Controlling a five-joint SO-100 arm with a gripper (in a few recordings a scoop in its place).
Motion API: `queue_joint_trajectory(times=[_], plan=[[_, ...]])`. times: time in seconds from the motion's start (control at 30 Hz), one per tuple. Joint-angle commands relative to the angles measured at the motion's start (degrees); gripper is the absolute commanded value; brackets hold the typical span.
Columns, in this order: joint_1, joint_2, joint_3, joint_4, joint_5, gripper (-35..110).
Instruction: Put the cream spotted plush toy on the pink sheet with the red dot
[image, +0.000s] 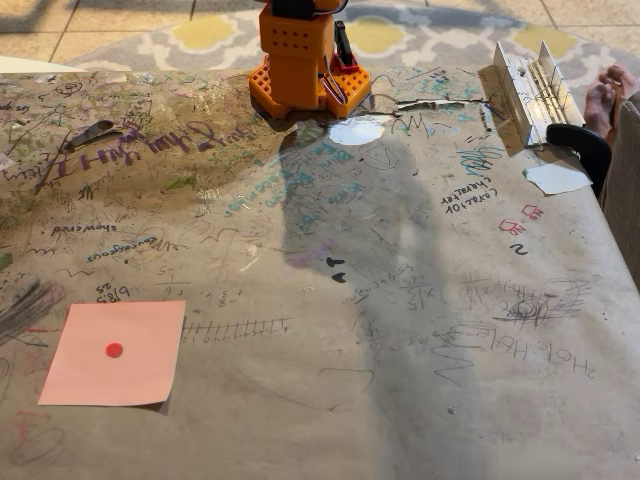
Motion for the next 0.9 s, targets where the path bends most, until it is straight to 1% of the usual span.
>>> queue_joint_trajectory(times=[0.0,0.03,0.1,0.23,0.3,0.37,0.47,0.6,0.73,0.87], plan=[[3.7,-17.8,-12.1,5.8,-3.3,9],[5.1,-21.7,-10.3,4.4,-5.1,10],[8.2,-27.0,-2.5,-1.8,-8.9,13],[13.5,-27.1,22.1,-22.7,-17.8,16],[14.8,-25.7,31.2,-31.3,-20.0,15],[14.9,-24.8,33.0,-31.2,-19.9,15],[14.4,-23.6,29.4,-23.9,-18.4,14],[13.1,-19.1,30.6,-20.9,-17.4,14],[11.2,-11.0,38.5,-20.2,-16.2,14],[8.3,1.6,52.9,-21.6,-13.3,7]])
